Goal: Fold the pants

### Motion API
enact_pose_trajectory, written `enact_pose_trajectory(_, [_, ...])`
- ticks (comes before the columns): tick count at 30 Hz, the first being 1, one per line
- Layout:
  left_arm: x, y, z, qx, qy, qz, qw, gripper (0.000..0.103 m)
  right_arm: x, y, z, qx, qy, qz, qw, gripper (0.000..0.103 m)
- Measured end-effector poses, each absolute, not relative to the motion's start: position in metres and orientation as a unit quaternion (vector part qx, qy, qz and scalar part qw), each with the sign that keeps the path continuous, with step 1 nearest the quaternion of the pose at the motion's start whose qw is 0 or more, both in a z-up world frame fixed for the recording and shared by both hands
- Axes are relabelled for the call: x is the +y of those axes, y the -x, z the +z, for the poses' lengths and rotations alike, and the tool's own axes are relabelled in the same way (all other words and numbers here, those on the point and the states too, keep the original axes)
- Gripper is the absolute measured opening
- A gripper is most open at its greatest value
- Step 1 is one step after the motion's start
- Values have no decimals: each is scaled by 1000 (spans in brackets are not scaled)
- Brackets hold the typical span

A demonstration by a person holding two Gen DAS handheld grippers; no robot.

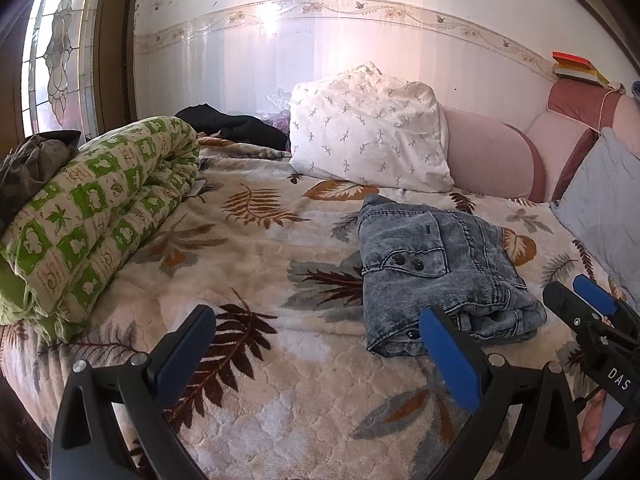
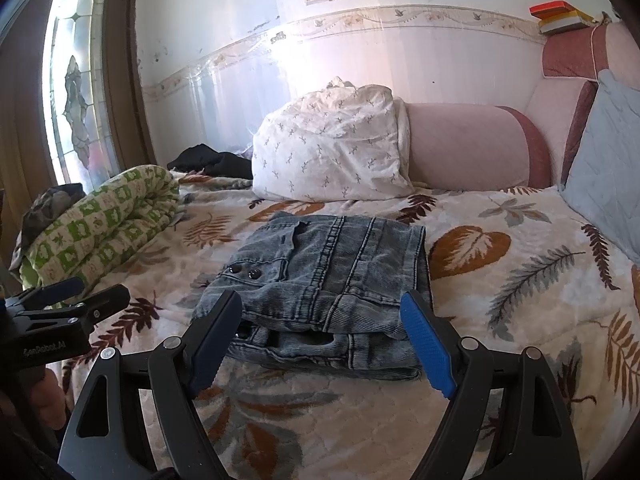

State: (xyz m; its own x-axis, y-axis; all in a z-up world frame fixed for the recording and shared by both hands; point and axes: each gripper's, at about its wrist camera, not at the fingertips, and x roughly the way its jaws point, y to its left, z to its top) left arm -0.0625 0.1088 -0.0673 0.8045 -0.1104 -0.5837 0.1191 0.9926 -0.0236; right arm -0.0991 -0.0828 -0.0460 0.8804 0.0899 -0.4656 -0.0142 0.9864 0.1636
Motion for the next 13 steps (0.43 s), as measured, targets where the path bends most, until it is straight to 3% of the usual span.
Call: enact_pose_trajectory(13, [117, 62, -67, 302, -4, -47, 952, 103, -73, 97, -47, 245, -65, 36, 967, 82])
